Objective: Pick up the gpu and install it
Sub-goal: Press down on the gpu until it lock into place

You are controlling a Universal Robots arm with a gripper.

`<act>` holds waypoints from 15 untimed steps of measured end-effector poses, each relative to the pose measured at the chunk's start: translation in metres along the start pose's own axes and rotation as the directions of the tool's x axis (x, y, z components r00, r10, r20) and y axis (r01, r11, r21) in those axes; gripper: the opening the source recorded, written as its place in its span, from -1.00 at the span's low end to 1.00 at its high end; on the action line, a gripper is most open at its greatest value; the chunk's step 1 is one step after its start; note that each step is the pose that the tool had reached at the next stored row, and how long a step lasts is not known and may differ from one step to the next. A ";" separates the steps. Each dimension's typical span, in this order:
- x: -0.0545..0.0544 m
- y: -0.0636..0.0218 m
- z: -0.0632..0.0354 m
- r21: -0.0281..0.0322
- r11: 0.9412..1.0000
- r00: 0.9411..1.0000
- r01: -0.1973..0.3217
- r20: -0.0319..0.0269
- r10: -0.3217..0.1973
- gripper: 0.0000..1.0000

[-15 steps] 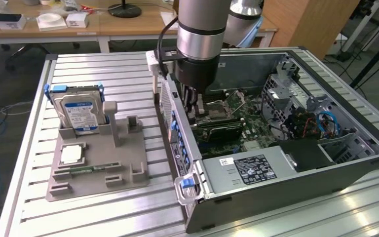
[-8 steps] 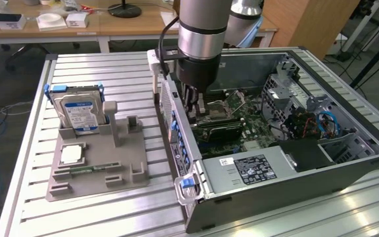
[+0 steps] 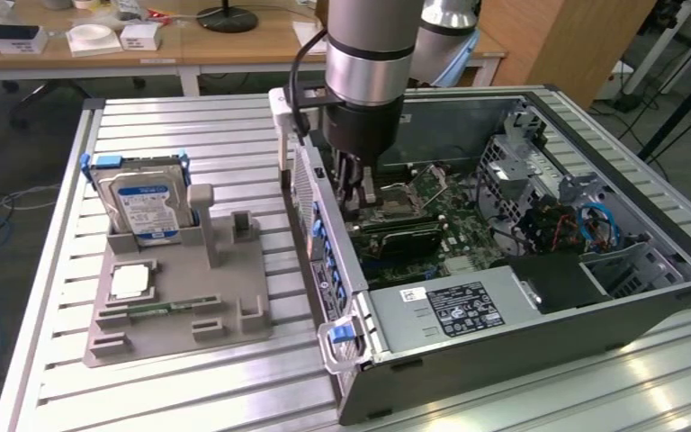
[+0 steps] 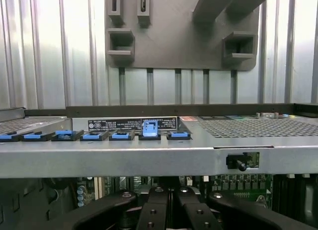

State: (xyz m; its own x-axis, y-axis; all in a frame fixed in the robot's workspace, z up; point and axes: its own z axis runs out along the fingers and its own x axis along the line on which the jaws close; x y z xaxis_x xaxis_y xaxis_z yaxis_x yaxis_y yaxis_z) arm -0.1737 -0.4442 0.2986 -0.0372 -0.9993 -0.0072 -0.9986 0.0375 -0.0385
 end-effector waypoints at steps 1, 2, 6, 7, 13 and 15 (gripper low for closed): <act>0.000 0.0000 0.0000 0.003 1.000 1.000 0.000 0.004 0.000 -0.79; 0.000 0.0001 0.0000 0.004 1.000 1.000 0.000 0.004 0.000 -0.79; 0.000 0.0037 -0.0002 0.004 1.000 1.000 0.000 0.004 0.000 -0.79; 0.000 0.0041 -0.0002 0.004 1.000 1.000 -0.001 0.005 0.001 -0.79; 0.000 0.0063 -0.0002 0.014 1.000 1.000 -0.001 0.017 0.001 -0.79; 0.000 0.0066 -0.0003 0.013 1.000 1.000 -0.001 0.017 0.001 -0.79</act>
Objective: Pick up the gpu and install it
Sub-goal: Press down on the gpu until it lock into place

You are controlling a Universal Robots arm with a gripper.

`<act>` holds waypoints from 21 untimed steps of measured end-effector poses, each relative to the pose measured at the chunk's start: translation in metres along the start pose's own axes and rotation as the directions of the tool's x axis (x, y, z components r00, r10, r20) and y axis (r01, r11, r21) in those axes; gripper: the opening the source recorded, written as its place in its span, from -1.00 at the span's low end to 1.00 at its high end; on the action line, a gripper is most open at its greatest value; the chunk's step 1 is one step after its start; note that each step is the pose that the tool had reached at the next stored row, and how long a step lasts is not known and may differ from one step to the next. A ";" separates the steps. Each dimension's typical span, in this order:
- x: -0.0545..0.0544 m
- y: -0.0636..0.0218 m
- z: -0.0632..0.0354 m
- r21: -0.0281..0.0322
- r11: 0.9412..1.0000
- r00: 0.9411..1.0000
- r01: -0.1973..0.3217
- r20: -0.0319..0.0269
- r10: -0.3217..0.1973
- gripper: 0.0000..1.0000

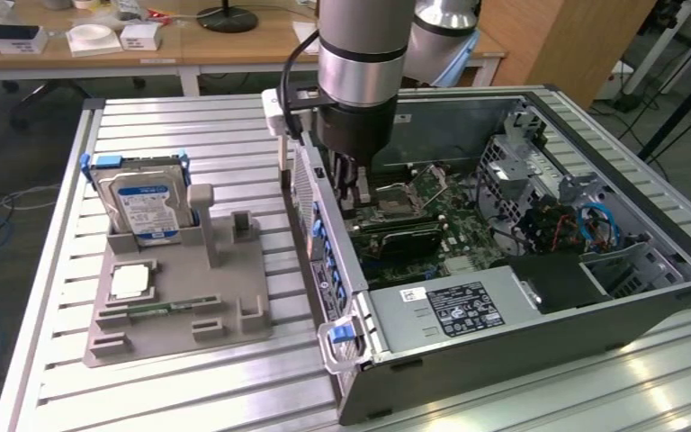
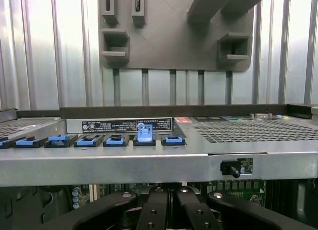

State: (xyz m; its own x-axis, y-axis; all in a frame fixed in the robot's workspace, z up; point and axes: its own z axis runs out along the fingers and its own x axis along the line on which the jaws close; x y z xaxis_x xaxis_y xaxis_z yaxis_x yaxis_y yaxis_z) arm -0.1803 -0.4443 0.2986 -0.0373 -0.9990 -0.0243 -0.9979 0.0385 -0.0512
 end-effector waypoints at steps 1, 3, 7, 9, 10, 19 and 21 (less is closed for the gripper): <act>0.000 0.0001 0.0000 0.000 1.000 1.000 0.000 0.000 0.000 -0.79; 0.000 0.0008 0.0000 0.000 1.000 1.000 0.000 0.000 0.000 -0.79; 0.000 0.0012 -0.0001 -0.003 1.000 1.000 0.000 -0.001 0.000 -0.79; 0.000 0.0015 -0.0001 -0.006 1.000 1.000 0.000 -0.003 0.000 -0.79; 0.000 0.0016 -0.0001 -0.008 1.000 1.000 0.000 -0.003 0.000 -0.79; 0.000 0.0018 -0.0103 -0.007 1.000 1.000 0.000 -0.002 0.000 -0.79; 0.001 0.0023 -0.0091 -0.005 1.000 1.000 0.000 -0.002 0.000 -0.79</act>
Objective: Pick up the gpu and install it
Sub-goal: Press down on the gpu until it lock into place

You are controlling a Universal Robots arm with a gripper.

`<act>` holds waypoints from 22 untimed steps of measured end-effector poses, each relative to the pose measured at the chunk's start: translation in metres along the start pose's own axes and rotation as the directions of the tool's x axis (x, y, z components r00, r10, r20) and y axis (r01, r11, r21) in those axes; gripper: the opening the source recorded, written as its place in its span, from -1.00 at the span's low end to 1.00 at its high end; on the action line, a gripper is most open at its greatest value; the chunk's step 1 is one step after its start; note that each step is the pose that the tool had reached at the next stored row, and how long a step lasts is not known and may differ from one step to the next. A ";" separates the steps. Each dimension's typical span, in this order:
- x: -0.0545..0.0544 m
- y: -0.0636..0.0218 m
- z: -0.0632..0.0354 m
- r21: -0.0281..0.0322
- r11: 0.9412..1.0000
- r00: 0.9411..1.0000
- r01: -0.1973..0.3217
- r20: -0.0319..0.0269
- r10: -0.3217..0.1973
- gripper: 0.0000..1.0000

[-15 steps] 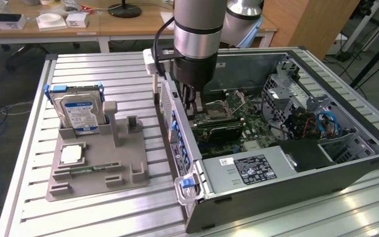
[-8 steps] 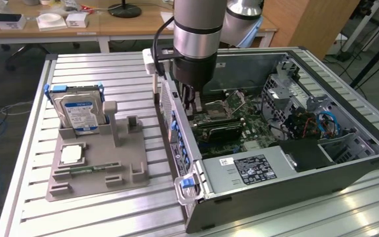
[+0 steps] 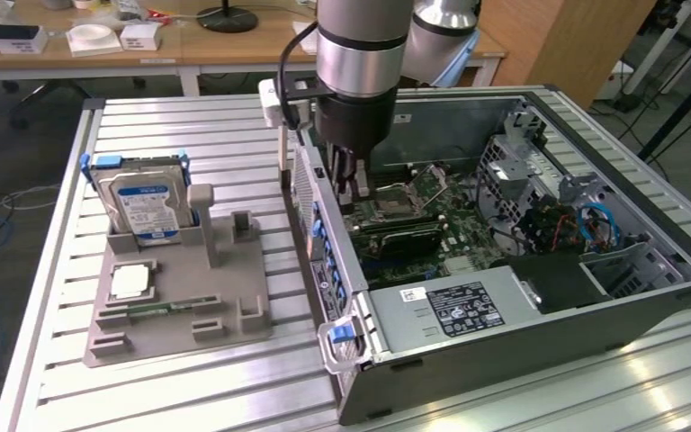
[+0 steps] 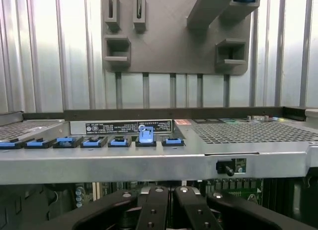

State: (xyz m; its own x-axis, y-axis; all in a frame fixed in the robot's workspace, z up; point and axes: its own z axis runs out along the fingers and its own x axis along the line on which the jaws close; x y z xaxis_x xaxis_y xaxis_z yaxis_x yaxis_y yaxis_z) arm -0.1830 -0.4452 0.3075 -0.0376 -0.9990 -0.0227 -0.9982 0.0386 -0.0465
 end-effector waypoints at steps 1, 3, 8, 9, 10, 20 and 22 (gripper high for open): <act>0.000 0.0008 0.0009 0.000 1.000 1.000 -0.001 0.000 0.001 -0.79; 0.001 0.0021 0.0027 0.000 1.000 1.000 -0.002 0.000 0.002 -0.79; 0.003 0.0032 0.0061 0.001 1.000 1.000 -0.002 -0.001 0.002 -0.79; 0.003 0.0033 0.0068 0.001 1.000 1.000 -0.002 -0.001 0.002 -0.79; 0.003 0.0034 0.0075 0.001 1.000 1.000 -0.002 -0.001 0.002 -0.79; 0.004 0.0034 0.0103 0.014 1.000 1.000 -0.003 0.013 0.002 -0.79; 0.003 0.0034 0.0089 0.015 1.000 1.000 -0.003 0.019 0.003 -0.79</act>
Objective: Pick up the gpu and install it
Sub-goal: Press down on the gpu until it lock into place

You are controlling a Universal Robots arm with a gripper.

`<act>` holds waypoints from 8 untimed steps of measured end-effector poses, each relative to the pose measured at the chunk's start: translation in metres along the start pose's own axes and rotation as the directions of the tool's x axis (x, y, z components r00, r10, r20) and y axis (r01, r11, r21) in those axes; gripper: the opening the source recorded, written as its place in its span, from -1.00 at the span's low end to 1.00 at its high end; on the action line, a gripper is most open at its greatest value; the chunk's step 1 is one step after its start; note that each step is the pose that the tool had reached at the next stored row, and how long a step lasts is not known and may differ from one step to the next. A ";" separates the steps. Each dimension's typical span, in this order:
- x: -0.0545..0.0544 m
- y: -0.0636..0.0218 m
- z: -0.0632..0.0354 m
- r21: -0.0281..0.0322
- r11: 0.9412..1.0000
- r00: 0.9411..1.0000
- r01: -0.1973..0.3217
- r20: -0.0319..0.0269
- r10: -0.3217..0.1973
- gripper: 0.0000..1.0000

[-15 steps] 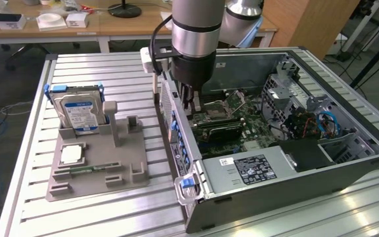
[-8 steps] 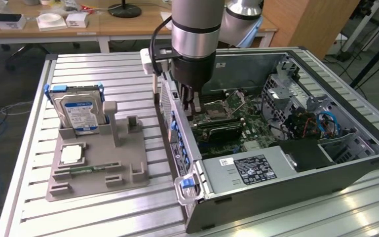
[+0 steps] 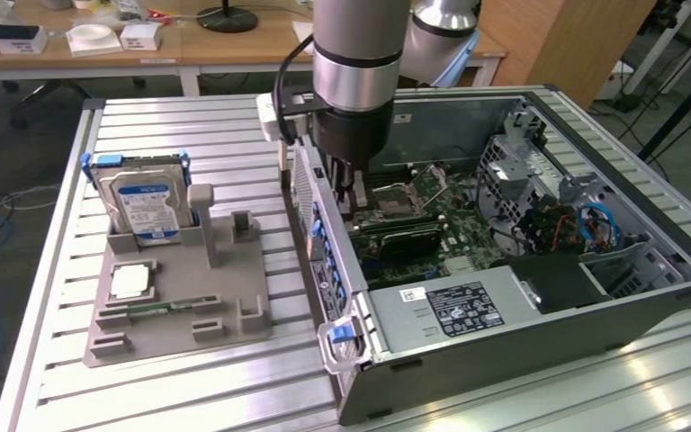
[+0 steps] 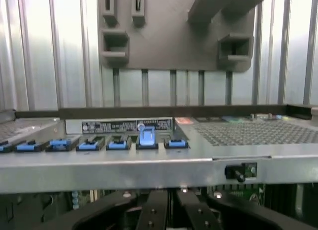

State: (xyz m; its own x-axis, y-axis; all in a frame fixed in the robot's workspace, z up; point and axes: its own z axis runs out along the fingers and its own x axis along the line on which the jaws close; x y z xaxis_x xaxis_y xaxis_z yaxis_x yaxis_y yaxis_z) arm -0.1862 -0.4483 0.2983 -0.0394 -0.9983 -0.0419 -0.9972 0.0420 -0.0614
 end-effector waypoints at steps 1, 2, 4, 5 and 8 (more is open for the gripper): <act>0.000 -0.0001 -0.0016 0.000 1.000 1.000 0.000 0.002 0.000 -0.79; 0.000 -0.0001 -0.0043 -0.002 1.000 1.000 0.000 0.002 0.000 -0.79; 0.000 -0.0006 -0.0082 -0.001 1.000 1.000 0.000 0.006 0.000 -0.79; 0.000 -0.0008 -0.0082 -0.001 1.000 1.000 0.000 0.007 0.000 -0.79; 0.000 -0.0008 -0.0082 -0.001 1.000 1.000 0.000 0.007 0.000 -0.79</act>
State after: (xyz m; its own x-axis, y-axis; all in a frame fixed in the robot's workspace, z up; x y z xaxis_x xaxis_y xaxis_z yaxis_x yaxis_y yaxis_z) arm -0.1859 -0.4484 0.3065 -0.0393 -0.9980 -0.0485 -0.9973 0.0423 -0.0607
